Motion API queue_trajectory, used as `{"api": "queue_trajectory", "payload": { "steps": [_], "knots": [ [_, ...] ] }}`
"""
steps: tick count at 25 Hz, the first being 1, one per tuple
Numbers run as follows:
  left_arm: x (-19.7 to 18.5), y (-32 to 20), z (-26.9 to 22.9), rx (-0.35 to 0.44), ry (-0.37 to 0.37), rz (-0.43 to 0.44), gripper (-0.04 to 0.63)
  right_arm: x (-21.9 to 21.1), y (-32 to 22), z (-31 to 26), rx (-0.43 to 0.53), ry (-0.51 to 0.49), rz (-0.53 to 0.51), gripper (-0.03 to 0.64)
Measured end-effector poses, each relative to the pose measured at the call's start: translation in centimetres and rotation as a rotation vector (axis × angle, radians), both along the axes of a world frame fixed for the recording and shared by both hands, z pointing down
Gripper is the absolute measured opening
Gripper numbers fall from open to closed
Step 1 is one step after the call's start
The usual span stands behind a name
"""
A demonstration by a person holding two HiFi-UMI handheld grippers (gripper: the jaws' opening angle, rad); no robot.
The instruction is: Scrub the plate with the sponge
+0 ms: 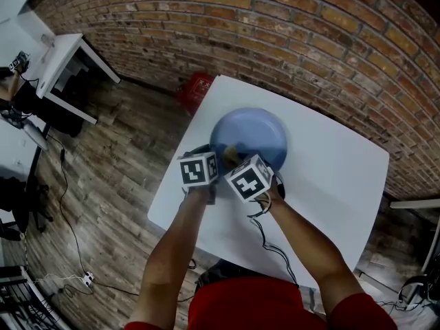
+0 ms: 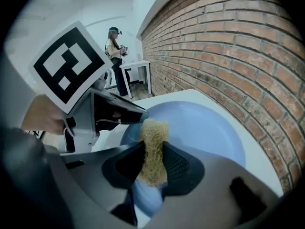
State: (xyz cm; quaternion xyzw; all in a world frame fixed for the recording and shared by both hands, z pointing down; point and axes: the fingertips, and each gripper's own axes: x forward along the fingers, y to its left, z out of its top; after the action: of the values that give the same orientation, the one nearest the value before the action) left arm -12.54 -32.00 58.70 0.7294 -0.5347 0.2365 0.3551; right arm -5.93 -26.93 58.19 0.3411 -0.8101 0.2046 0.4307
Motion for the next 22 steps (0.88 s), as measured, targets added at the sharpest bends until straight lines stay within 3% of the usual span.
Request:
{"api": "queue_trajectory", "payload": {
  "steps": [22],
  "knots": [
    [0.1, 0.0, 0.1, 0.01, -0.022, 0.027, 0.055, 10.9, -3.0, 0.7, 0.021, 0.115, 0.167, 0.12]
  ]
}}
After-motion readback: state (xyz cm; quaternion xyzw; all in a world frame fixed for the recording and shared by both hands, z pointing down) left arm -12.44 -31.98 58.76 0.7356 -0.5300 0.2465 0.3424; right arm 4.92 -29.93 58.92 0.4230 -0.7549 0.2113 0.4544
